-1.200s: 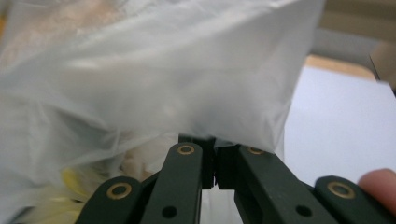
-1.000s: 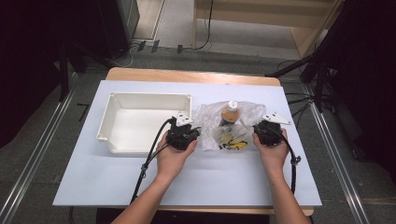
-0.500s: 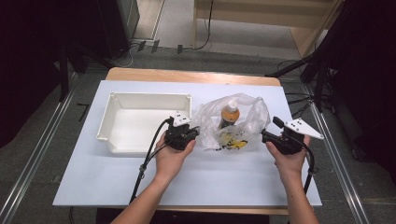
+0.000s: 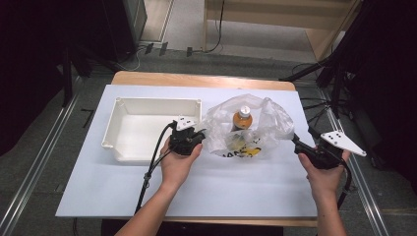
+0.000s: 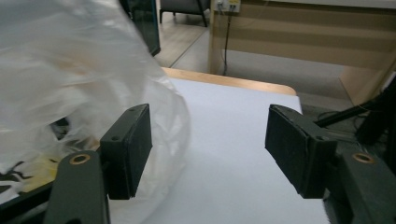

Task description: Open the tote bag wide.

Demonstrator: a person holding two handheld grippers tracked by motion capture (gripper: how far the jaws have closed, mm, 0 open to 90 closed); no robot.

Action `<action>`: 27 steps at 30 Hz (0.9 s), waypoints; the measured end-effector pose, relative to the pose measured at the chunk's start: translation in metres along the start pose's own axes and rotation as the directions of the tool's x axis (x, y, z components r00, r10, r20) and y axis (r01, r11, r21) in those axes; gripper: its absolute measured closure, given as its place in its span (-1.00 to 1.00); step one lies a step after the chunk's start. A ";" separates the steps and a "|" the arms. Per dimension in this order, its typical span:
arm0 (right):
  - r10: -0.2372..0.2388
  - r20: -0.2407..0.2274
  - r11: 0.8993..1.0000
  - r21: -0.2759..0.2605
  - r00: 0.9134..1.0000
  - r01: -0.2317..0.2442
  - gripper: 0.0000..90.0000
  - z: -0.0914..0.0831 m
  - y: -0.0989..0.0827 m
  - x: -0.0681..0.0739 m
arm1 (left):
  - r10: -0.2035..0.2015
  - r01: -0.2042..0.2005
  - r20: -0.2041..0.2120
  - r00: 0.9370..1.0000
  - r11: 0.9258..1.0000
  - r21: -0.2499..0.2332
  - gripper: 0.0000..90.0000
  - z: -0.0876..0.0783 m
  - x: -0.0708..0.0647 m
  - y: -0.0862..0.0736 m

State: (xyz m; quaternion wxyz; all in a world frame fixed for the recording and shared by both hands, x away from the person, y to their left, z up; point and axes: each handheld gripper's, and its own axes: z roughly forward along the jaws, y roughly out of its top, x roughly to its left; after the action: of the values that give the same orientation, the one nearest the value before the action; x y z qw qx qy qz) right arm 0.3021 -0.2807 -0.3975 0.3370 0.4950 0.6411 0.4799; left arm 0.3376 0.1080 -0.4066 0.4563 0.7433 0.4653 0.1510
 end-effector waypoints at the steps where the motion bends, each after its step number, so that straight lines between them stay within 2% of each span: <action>1: 0.008 0.010 1.000 0.002 1.000 -0.008 -0.24 -0.002 0.000 -0.003 | -0.001 0.001 0.001 1.000 1.000 -0.001 1.00 0.000 0.000 0.000; 3: 0.020 0.024 1.000 -0.007 1.000 -0.020 -0.19 -0.005 0.000 -0.009 | 0.000 0.000 0.001 1.000 1.000 -0.002 1.00 0.001 0.000 0.000; 5: 0.040 0.015 0.999 -0.020 0.999 -0.039 -0.11 -0.007 0.004 -0.012 | 0.005 -0.005 0.000 1.000 1.000 -0.001 1.00 0.002 -0.002 0.000; 8: 0.016 -0.009 0.999 -0.044 1.000 -0.016 -0.02 -0.008 0.014 -0.008 | 0.008 -0.008 0.003 1.000 1.000 0.000 1.00 0.003 -0.003 -0.001; 11: -0.014 -0.059 0.997 -0.080 0.998 0.009 0.05 -0.009 0.030 0.001 | 0.012 -0.012 0.002 1.000 1.000 -0.003 1.00 0.002 -0.004 -0.001; 15: -0.014 -0.100 0.990 -0.144 0.995 -0.001 0.01 -0.011 0.053 0.011 | 0.024 -0.024 -0.004 1.000 1.000 -0.001 1.00 0.001 -0.003 -0.001; 16: -0.014 -0.119 0.988 -0.156 0.993 -0.004 -0.04 -0.011 0.058 0.015 | 0.026 -0.026 -0.006 1.000 1.000 -0.001 1.00 0.000 -0.003 -0.001; 18: -0.049 -0.175 0.985 -0.169 0.983 0.019 -0.15 -0.005 0.067 0.023 | 0.025 -0.025 -0.001 1.000 1.000 -0.001 1.00 0.000 -0.003 -0.002; 19: -0.068 -0.177 0.986 -0.160 0.982 0.040 -0.20 -0.001 0.069 0.027 | 0.024 -0.024 0.005 1.000 1.000 -0.005 1.00 0.000 -0.003 -0.002; 20: -0.083 -0.190 0.990 -0.126 0.978 0.059 -0.25 0.009 0.071 0.032 | 0.029 -0.029 0.010 1.000 1.000 -0.009 1.00 -0.001 -0.003 -0.003; 21: -0.087 -0.203 0.993 -0.101 0.975 0.068 -0.25 0.018 0.071 0.034 | 0.027 -0.027 0.018 0.999 1.000 -0.014 1.00 -0.001 -0.004 -0.003; 23: -0.074 -0.208 0.997 -0.052 0.975 0.065 -0.19 0.035 0.066 0.039 | 0.036 -0.035 0.032 0.999 0.999 -0.025 1.00 -0.003 -0.005 -0.003; 27: -0.084 -0.160 0.996 0.021 0.984 0.089 0.40 0.064 0.047 0.050 | 0.051 -0.049 0.059 0.997 0.998 -0.043 1.00 -0.008 -0.004 -0.003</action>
State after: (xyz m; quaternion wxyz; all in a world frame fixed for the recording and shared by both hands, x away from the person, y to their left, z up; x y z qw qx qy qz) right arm 0.3609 -0.2129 -0.3707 0.2985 0.4315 0.6933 0.4939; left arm 0.3285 0.1099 -0.4040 0.4813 0.7494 0.4295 0.1496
